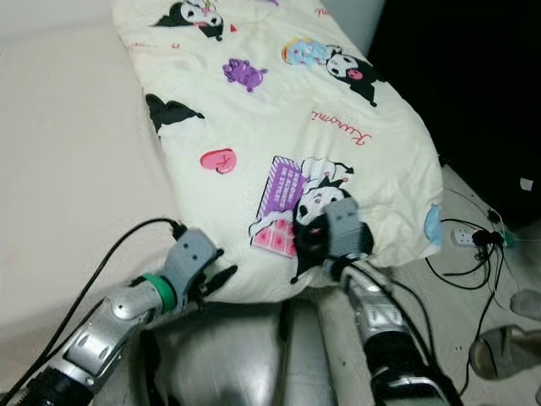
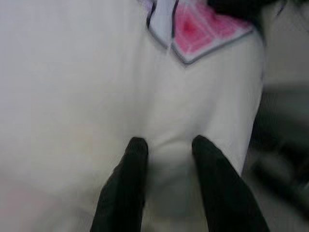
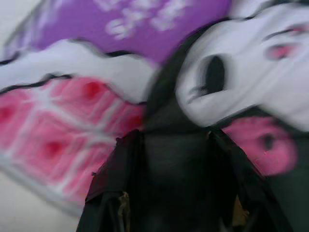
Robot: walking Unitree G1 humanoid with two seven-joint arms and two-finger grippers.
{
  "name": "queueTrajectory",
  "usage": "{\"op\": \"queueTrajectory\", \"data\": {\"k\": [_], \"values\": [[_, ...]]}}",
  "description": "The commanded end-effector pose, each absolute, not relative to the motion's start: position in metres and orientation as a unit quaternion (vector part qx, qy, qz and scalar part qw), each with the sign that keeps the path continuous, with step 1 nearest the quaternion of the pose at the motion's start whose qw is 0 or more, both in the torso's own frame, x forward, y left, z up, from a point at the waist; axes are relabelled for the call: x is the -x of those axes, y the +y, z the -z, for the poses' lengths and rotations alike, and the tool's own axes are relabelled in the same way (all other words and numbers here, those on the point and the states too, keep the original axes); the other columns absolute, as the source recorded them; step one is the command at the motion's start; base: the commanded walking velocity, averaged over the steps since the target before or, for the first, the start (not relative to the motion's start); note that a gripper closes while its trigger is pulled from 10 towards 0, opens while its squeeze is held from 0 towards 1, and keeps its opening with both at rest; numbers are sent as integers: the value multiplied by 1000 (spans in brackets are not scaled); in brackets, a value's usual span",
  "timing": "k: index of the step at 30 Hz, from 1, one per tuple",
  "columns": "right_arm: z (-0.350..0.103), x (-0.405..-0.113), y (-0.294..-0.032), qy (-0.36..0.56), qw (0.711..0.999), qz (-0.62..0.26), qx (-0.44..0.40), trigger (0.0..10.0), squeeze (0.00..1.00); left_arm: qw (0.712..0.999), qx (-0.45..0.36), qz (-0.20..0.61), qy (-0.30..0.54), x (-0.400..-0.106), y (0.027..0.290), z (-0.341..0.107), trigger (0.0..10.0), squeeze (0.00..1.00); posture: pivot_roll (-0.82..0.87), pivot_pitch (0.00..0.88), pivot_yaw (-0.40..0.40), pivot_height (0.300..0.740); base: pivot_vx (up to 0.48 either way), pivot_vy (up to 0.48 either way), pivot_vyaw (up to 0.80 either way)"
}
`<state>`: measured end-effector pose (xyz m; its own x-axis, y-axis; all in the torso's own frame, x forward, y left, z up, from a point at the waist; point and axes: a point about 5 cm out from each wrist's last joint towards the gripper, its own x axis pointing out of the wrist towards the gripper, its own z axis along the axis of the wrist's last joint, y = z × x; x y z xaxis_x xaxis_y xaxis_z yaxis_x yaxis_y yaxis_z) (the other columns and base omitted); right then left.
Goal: Clean up the room
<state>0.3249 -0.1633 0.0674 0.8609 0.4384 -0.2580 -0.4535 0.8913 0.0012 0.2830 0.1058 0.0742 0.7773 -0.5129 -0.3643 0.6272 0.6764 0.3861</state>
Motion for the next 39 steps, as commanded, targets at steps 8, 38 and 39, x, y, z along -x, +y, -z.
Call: {"op": "queueTrajectory", "data": {"k": [8,38,39], "values": [[-43,-283,-110,169,879,-444,41,10000,0,850,-385,272,236,-257,186,-29,10000,0,-71,141,63,535,0,0,0],[-152,-283,-176,-129,989,-71,-29,10000,0,983,-128,111,-64,-301,164,-162,10000,0,-131,71,29,545,0,0,0],[-152,-283,-176,-129,989,-71,-29,10000,0,983,-128,111,-64,-301,164,-162,10000,0,-131,71,29,545,0,0,0]]}}
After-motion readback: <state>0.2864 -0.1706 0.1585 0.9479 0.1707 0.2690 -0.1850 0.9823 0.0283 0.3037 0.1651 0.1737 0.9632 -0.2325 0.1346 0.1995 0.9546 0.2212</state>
